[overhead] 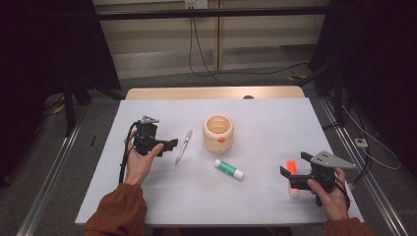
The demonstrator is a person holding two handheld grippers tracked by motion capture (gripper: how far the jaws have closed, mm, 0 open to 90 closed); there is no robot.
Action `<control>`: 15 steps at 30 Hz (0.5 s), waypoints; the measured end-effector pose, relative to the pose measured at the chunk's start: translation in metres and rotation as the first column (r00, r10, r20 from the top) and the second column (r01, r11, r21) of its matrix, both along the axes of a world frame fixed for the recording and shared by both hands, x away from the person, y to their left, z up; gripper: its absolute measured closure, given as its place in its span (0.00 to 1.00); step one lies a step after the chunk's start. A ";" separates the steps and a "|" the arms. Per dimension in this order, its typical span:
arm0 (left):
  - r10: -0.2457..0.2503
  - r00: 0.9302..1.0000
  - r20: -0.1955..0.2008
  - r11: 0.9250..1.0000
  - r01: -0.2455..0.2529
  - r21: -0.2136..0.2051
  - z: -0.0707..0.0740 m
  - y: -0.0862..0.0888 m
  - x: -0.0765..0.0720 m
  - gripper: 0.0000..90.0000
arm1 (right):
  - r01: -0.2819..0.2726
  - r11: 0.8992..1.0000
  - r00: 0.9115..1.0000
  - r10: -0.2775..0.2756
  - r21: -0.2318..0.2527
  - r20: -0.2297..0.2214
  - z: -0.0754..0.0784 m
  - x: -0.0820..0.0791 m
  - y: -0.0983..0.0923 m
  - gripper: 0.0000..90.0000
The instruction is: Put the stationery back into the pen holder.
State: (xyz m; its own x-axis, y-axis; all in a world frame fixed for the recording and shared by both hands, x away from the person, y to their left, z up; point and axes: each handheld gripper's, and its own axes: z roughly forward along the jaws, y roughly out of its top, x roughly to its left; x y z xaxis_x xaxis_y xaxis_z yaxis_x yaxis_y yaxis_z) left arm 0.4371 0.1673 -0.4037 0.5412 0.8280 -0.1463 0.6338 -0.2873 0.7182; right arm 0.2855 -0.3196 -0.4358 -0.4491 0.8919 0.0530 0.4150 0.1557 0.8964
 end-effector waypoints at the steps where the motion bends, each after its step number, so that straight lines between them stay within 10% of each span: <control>1: -0.007 1.000 -0.017 1.000 0.007 -0.003 0.000 0.002 0.000 0.07 | 0.001 1.000 1.000 -0.001 -0.001 0.000 0.000 0.000 0.000 0.05; 15: -0.049 0.983 -0.175 0.990 0.071 0.122 -0.016 -0.030 0.002 0.12 | 0.003 1.000 1.000 -0.003 0.000 0.000 0.000 0.000 0.000 0.05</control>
